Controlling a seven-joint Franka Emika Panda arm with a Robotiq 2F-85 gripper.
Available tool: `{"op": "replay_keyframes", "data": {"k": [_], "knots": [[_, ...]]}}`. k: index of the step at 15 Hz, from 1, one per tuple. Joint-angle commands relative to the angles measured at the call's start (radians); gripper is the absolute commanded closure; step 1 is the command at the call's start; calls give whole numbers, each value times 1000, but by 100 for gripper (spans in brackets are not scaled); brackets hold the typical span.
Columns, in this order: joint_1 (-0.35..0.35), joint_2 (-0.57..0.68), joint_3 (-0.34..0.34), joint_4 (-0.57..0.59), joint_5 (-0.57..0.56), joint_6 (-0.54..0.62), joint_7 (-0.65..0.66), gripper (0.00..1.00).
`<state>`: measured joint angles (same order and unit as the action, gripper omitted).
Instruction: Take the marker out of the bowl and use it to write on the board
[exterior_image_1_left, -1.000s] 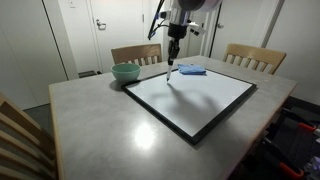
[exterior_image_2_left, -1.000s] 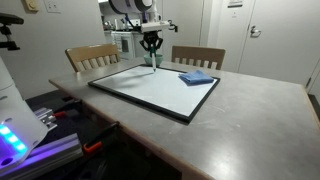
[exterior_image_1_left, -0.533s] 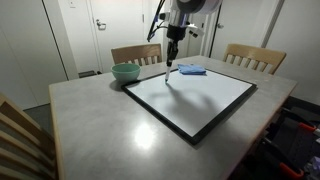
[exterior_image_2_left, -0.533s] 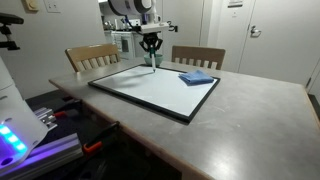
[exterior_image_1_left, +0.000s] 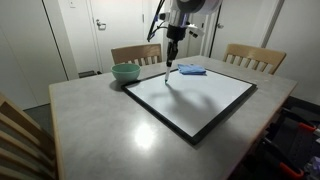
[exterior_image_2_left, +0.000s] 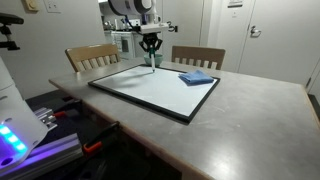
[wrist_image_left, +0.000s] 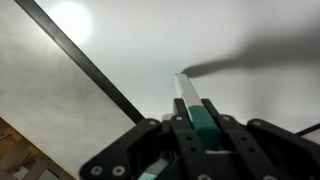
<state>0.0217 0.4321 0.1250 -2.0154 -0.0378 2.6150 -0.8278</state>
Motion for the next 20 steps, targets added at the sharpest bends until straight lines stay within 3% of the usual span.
{"op": "replay_keyframes", "data": {"k": [1, 20], "knots": [[-27, 16, 28, 8, 9, -31, 11, 95], [-25, -12, 24, -3, 2, -95, 51, 95]]}}
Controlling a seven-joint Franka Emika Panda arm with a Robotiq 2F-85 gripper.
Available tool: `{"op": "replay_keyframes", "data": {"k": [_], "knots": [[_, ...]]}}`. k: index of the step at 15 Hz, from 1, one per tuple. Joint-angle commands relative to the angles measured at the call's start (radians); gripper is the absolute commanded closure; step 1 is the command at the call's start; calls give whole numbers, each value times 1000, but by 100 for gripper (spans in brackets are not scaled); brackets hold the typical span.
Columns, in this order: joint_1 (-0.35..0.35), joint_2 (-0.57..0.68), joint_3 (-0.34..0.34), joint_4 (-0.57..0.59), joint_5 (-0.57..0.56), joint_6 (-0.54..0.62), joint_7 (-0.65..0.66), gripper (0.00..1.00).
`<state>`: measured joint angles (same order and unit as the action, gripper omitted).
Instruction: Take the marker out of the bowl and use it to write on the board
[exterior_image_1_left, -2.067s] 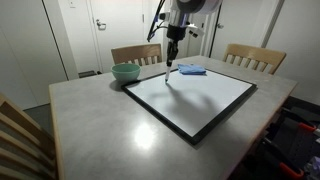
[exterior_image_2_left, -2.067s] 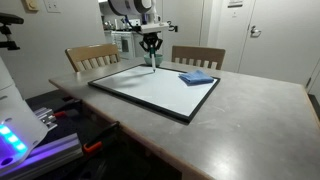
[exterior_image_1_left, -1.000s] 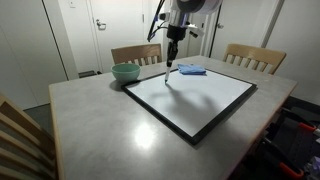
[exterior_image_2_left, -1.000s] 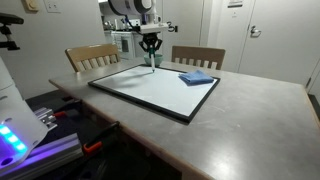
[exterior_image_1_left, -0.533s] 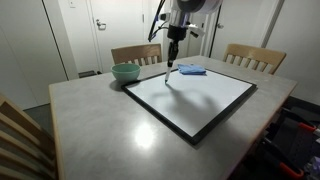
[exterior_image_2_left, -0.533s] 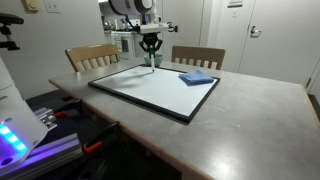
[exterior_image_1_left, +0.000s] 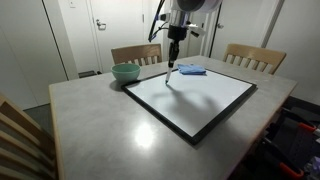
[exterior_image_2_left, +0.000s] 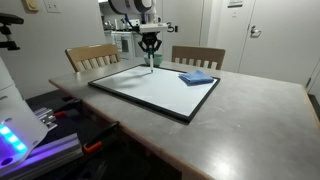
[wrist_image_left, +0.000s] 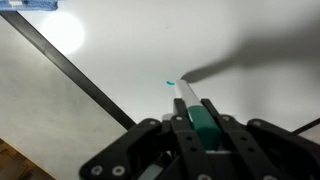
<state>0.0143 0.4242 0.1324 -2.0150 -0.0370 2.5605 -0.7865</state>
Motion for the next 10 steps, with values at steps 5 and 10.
{"op": "replay_keyframes", "data": {"k": [5, 10], "knots": [[-18, -10, 14, -1, 0, -62, 19, 95], [-17, -15, 14, -1, 2, -87, 28, 95]]}}
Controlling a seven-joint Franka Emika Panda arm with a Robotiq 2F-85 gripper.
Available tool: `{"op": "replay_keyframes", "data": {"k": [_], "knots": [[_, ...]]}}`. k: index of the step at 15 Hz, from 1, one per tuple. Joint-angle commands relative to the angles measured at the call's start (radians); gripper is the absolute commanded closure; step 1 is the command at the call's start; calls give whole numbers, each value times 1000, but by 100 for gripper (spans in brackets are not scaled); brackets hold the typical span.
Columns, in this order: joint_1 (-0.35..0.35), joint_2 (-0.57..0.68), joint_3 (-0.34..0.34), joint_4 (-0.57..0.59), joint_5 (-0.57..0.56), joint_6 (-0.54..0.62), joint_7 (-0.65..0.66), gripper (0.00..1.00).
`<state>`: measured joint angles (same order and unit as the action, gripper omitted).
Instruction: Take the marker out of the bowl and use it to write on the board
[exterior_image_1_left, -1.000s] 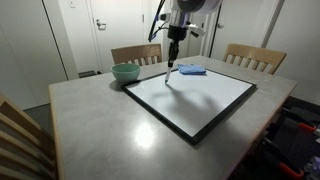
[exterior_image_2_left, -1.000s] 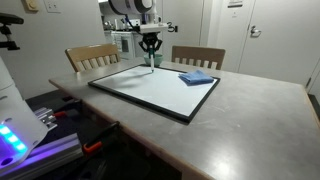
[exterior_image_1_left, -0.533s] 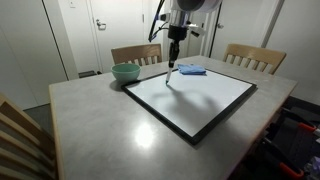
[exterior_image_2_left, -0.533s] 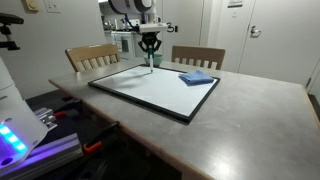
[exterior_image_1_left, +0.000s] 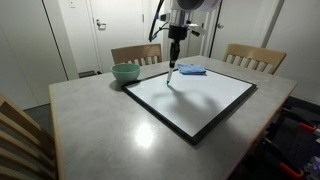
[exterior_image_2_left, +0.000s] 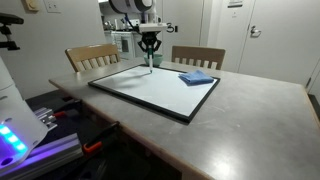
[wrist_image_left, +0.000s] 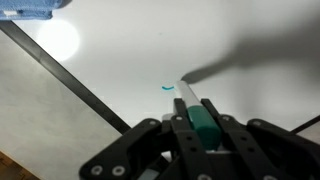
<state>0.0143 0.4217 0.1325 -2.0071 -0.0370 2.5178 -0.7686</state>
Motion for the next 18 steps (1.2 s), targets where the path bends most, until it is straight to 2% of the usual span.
{"op": "replay_keyframes", "data": {"k": [1, 12, 18], "knots": [[-17, -14, 13, -9, 3, -51, 12, 95], [-22, -34, 13, -12, 14, -120, 15, 95], [-22, -26, 16, -7, 17, -104, 11, 95]]}}
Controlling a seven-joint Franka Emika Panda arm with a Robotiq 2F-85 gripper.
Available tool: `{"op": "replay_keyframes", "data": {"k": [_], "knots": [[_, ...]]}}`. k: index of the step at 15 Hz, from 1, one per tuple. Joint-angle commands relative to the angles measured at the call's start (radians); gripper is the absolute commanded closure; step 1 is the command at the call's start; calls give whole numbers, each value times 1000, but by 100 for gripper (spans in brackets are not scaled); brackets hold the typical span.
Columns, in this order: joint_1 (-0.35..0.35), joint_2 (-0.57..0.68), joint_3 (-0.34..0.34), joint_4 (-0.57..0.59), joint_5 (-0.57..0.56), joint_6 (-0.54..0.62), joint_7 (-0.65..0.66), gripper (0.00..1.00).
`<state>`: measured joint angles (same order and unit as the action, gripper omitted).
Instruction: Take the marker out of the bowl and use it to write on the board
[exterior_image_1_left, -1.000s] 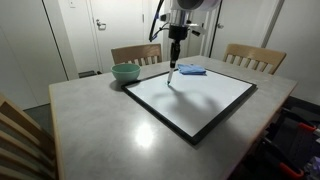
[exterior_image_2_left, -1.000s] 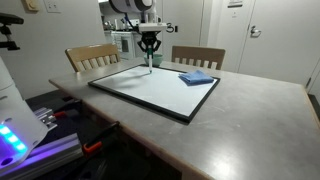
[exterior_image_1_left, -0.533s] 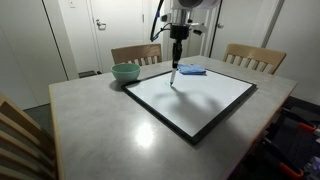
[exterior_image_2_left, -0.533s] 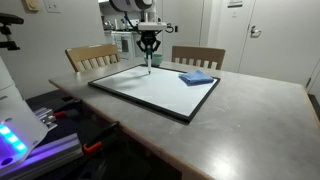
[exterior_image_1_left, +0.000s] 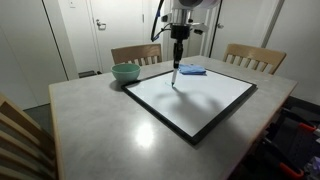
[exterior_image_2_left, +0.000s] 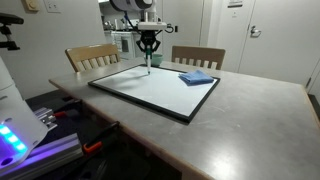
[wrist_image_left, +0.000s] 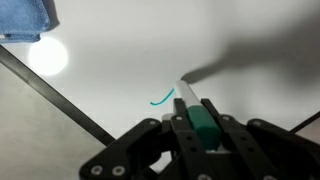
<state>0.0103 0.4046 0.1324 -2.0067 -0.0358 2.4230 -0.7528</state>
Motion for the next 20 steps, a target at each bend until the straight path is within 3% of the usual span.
{"op": "replay_keyframes", "data": {"k": [1, 11, 20], "knots": [[-18, -7, 17, -3, 16, -12, -6, 95], [-9, -60, -5, 26, -15, -88, 9, 95], [-48, -49, -34, 29, 4, -36, -36, 95]]}}
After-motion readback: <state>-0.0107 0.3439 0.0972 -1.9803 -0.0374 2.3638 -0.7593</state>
